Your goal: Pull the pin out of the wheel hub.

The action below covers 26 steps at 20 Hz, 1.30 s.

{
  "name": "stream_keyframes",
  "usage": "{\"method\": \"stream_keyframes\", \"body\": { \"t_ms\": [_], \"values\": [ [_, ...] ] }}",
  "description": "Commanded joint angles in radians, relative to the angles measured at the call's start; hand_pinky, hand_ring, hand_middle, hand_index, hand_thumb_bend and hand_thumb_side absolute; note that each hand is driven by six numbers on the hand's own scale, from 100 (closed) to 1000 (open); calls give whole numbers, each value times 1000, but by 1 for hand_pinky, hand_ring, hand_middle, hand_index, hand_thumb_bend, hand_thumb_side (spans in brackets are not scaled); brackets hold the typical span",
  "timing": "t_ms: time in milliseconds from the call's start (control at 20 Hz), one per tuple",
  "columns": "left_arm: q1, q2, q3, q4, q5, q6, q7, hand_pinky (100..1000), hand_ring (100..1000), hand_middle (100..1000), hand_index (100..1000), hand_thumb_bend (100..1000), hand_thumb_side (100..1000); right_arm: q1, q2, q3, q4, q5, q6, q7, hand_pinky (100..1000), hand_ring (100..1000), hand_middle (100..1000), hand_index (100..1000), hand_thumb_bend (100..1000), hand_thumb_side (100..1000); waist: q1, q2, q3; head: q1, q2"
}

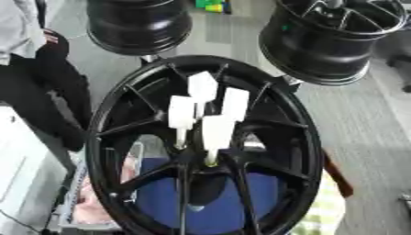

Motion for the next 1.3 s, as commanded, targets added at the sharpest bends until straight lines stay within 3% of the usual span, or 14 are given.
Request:
{"method": "stream_keyframes", "body": {
  "t_ms": [50,200,350,550,700,1000,1300],
  "values": [
    [-8,38,-1,-17,0,0,-5,765,813,735,856,219,550,-47,-182,39,-15,-15,85,207,852,814,779,858,100,564,-2,-14,-1,-5,5],
    [-9,41,-7,-17,3,1,-10,764,813,735,856,216,555,-115,-284,84,-13,-20,142,433,870,836,793,865,100,572,-10,-15,-1,-12,5],
    [-13,46,-12,-17,7,3,-16,764,813,735,856,216,554,-203,-329,141,14,5,149,619,886,859,812,874,100,582,-18,-16,3,-16,5],
    [-15,52,-15,-17,11,3,-22,764,813,735,856,215,555,-359,-315,255,97,63,100,861,894,881,834,886,100,614,-27,-19,6,-21,4],
    [-12,56,-15,-17,12,4,-23,763,813,734,855,213,559,-485,-251,339,188,108,48,1000,895,883,835,886,100,620,-35,-23,2,-23,5],
    [-7,57,-13,-17,13,6,-23,764,813,735,856,216,556,-672,-88,462,396,180,-29,1123,895,886,839,888,123,636,-41,-29,-11,-19,5],
    [-4,54,-12,-17,14,6,-21,763,813,735,856,215,557,-764,42,553,527,194,-84,1138,892,885,840,889,130,643,-38,-33,-12,-33,5]
  ]
}}
